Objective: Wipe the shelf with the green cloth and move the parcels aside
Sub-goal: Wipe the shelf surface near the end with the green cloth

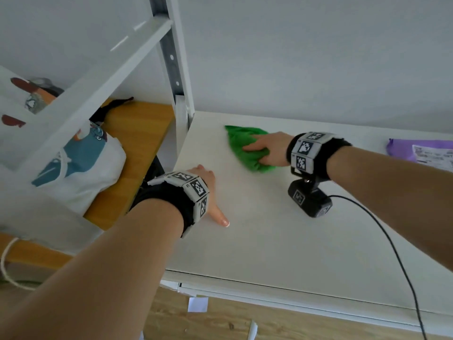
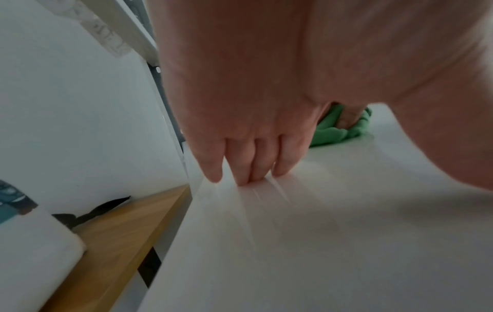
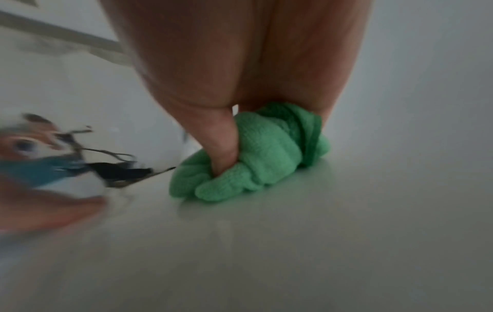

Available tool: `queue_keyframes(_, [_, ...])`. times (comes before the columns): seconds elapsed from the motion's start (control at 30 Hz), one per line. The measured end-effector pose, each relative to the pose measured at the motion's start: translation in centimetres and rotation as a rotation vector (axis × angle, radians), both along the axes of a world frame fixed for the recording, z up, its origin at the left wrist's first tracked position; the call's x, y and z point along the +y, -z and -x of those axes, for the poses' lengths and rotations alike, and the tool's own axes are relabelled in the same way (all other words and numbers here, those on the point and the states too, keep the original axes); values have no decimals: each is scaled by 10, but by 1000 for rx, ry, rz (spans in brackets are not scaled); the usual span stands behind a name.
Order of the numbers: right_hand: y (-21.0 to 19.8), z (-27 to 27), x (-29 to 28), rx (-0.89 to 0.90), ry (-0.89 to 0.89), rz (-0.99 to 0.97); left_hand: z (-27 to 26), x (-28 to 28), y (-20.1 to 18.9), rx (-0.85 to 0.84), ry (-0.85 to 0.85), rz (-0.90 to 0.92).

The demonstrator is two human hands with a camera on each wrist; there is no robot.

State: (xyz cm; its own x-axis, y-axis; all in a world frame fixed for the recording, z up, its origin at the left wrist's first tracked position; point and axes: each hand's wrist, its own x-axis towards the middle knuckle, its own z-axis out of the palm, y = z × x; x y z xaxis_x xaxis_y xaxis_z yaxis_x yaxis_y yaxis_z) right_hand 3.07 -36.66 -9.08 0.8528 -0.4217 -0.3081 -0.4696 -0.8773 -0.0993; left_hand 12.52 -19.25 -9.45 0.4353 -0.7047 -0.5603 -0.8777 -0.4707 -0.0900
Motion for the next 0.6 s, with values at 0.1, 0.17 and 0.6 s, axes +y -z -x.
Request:
queue_keyframes(0.1, [-5, -13, -16, 54, 118, 121, -4, 9, 0, -31, 20, -4])
queue_keyframes(0.17, [-6, -32, -15, 31, 113, 131, -9, 15, -3, -67, -18, -15])
queue_keyframes(0.6, [-6, -83, 30, 69, -170, -95, -22, 5, -13, -36, -157, -166])
